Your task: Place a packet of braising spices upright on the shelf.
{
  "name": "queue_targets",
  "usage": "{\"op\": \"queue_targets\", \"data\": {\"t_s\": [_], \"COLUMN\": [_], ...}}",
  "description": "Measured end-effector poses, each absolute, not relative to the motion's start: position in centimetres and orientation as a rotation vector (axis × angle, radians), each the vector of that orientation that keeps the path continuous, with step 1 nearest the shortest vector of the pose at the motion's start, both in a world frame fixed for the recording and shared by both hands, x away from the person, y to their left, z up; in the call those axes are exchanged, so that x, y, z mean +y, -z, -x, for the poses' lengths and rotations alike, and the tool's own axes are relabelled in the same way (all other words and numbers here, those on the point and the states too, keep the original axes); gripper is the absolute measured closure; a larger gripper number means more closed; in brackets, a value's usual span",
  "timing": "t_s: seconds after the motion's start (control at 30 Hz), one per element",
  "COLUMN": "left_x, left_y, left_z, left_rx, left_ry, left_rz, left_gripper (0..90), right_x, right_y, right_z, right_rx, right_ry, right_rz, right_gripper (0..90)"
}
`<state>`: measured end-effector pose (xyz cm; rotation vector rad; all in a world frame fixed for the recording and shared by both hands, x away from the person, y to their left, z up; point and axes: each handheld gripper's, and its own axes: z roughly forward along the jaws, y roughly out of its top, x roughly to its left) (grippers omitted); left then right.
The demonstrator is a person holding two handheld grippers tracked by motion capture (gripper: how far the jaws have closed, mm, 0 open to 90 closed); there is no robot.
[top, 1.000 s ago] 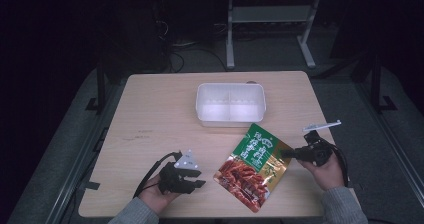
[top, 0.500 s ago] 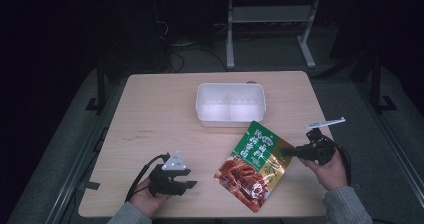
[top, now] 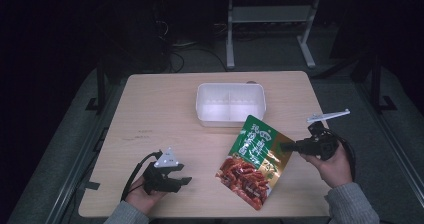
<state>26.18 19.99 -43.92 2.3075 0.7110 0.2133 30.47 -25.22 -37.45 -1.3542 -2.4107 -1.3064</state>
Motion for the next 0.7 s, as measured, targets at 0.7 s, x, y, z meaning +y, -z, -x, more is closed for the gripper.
{"op": "queue_targets", "data": {"t_s": [0.7], "left_x": [21.4], "left_y": [43.8], "left_z": [-26.7], "left_rx": [0.754], "left_ry": [-0.243], "left_rz": [-2.272], "left_gripper": [40.3], "right_x": [-23.1], "right_y": [33.6], "right_z": [-29.7], "right_rx": [-2.441], "right_ry": [1.349], "right_rz": [1.220], "right_gripper": [89.6]}}
